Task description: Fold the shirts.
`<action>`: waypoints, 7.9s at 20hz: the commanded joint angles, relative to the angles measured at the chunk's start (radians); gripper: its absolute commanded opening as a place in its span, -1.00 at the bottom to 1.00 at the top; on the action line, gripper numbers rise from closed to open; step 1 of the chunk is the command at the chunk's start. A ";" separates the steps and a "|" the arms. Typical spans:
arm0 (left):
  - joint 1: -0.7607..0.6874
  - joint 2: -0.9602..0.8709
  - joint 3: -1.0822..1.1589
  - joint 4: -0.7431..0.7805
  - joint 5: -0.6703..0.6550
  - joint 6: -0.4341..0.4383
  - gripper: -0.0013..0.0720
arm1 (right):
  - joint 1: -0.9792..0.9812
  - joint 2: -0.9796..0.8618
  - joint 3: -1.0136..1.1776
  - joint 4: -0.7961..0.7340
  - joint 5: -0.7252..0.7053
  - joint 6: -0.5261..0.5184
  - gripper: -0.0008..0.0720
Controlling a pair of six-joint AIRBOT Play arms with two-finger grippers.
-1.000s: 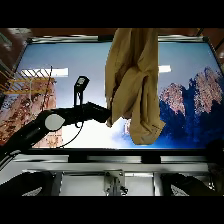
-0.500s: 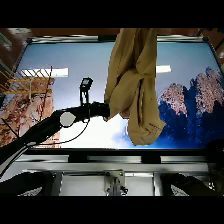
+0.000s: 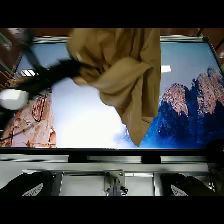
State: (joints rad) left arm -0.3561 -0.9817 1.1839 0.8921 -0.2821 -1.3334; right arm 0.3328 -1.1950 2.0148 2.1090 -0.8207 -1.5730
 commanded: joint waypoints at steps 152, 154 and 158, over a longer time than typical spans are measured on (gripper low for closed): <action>0.749 -0.703 0.160 0.468 -1.020 0.145 0.87 | 0.175 -0.130 -0.293 -0.523 -0.566 0.148 -0.81; 0.739 -0.701 0.163 0.460 -1.021 0.144 0.57 | 0.175 -0.130 -0.293 -0.523 -0.567 0.148 -0.81; 0.729 -0.690 0.174 0.457 -1.047 0.124 0.13 | 0.175 -0.130 -0.293 -0.523 -0.567 0.148 -0.80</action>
State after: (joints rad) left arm 0.3805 -1.6730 1.3506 1.3571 -1.2808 -1.1957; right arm 0.5072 -1.3239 1.7222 1.5860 -1.3888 -1.4254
